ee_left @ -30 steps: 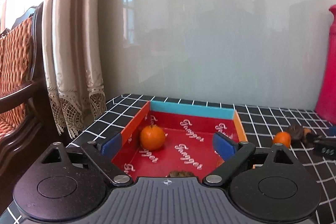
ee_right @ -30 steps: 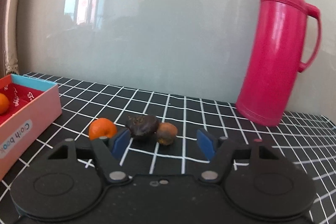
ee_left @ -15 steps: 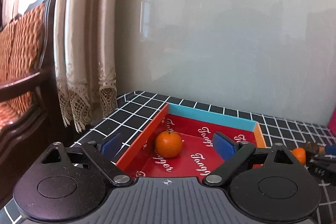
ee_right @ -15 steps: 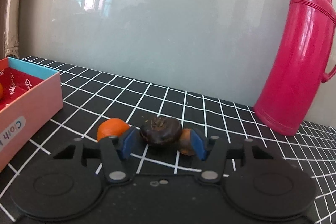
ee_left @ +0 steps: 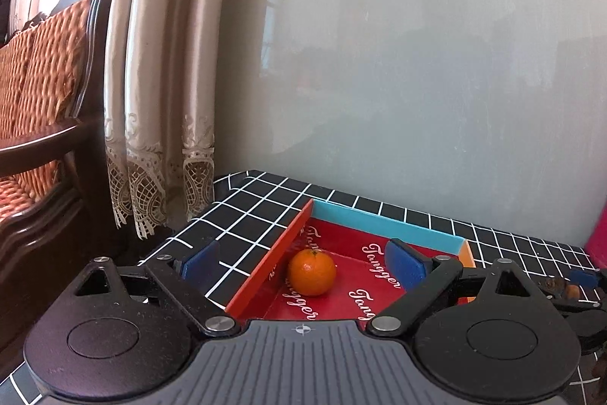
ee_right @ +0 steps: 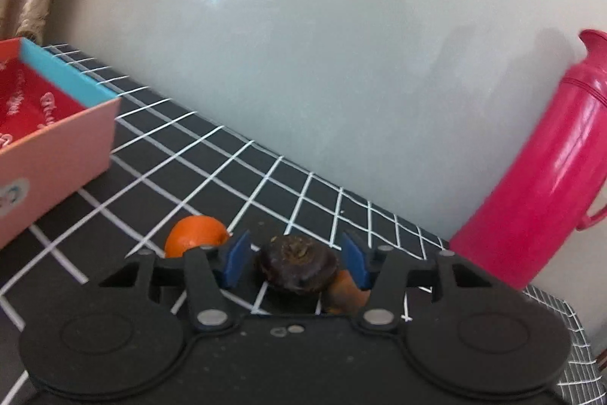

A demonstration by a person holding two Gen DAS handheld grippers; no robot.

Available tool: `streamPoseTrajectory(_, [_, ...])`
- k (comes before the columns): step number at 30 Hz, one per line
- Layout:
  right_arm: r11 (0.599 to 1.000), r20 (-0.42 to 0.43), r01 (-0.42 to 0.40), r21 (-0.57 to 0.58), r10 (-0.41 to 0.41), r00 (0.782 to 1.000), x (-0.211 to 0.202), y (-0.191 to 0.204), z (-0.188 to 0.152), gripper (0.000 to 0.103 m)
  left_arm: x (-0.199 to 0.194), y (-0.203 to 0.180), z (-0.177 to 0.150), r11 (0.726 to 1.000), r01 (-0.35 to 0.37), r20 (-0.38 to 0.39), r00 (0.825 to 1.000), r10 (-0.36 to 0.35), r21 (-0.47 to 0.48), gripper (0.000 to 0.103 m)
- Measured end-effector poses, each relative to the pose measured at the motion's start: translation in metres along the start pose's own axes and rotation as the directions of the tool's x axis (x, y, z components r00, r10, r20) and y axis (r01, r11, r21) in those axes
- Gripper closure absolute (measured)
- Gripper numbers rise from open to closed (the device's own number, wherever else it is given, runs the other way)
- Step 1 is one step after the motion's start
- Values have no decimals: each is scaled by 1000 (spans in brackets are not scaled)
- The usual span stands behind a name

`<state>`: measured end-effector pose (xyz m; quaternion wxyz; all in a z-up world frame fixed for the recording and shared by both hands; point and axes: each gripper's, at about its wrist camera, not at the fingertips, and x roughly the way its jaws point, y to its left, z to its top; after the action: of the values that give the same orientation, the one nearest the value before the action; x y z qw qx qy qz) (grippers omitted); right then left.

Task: Organize fruits
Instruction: 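Carry the dark dried fruit over the red box and open the right gripper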

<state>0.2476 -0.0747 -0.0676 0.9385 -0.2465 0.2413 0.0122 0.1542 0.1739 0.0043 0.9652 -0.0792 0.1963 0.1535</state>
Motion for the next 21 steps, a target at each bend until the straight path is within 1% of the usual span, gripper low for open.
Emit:
streamPoseTrajectory(2, [1000,-26,-2,10,2,1000,6,-2,2,52,0,0,0,1000,-1,0,1000,1,1,9])
streamPoseTrajectory(3, [999,-31,5,32,-4,1000,11,-4,1,49,0,0,0,1000,2,-1,1000,-2,0,9])
streamPoseTrajectory(4, [999,-26,11,53,-9,1000,14,-7,0,49,0,-1,0,1000,3,0,1000,-3,2,9])
streamPoseTrajectory(5, [999,-31,26,46,-24,999,18,-9,0,50,0,0,1,1000,2,2,1000,-2,4,9])
streamPoseTrajectory(7, [998,-67,67,7,-67,996,26,-11,-4,49,0,0,1,1000,5,1,1000,-5,3,9])
streamPoseTrajectory(8, [996,-72,85,-23,-86,994,29,-10,-7,41,0,1,1,1000,5,0,1000,-5,2,9])
streamPoseTrajectory(9, [996,-58,79,-29,-81,995,27,-11,-11,43,1,1,1,1000,7,-2,1000,-7,3,8])
streamPoseTrajectory(11, [998,-37,59,12,-58,998,27,-14,-12,41,1,1,1,1000,8,-2,1000,-8,3,8])
streamPoseTrajectory(13, [998,-31,60,14,-60,998,30,-12,-12,40,1,1,1,1000,11,-2,1000,-11,2,8])
streamPoseTrajectory(16, [998,-32,47,45,-45,998,31,-17,-10,42,0,1,1,1000,8,2,1000,-8,9,8])
streamPoseTrajectory(19, [998,-24,43,43,-42,999,24,-18,-12,51,2,4,2,1000,1,-4,1000,-1,4,8])
streamPoseTrajectory(21, [998,-23,44,37,-43,999,26,-16,-11,52,0,3,2,1000,-2,-2,1000,2,7,8])
